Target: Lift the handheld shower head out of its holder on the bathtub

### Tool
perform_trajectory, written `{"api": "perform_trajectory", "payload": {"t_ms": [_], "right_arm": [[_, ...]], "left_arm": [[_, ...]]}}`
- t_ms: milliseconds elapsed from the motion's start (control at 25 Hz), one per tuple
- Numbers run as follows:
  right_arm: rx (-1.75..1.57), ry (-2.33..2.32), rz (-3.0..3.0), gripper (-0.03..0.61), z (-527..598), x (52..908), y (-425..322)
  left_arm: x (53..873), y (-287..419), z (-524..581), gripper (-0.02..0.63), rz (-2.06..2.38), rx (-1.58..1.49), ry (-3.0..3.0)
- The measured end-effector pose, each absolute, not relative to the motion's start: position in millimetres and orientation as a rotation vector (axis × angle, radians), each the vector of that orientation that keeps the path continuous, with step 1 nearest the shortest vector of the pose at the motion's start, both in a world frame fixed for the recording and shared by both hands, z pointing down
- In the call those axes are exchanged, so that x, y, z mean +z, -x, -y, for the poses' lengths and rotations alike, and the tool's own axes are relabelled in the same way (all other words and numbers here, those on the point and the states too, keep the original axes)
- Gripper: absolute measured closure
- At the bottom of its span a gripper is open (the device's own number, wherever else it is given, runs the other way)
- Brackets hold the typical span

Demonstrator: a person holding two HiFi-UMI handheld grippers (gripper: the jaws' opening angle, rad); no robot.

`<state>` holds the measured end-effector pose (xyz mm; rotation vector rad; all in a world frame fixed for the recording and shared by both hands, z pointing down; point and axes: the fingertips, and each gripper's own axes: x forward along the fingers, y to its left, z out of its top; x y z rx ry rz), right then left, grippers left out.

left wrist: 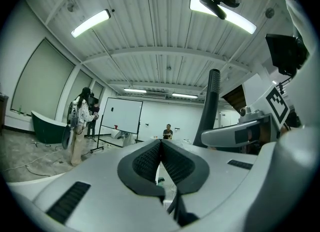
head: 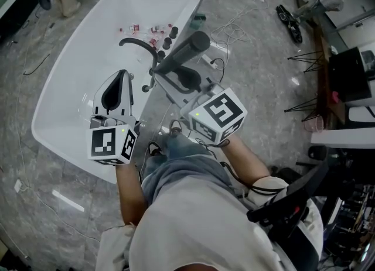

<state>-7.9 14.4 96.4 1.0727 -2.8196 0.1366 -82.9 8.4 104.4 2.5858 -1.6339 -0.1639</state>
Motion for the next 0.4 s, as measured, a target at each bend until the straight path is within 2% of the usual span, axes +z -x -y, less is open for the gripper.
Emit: {"api": "perform_trajectory", "payload": {"t_ms": [400], "right_arm": [[0.133,-1.072,2.812,0.446,-17,101,2]], "left_arm": [[111,71,-10,0.595,1.57,-0.176,-2.586]]}}
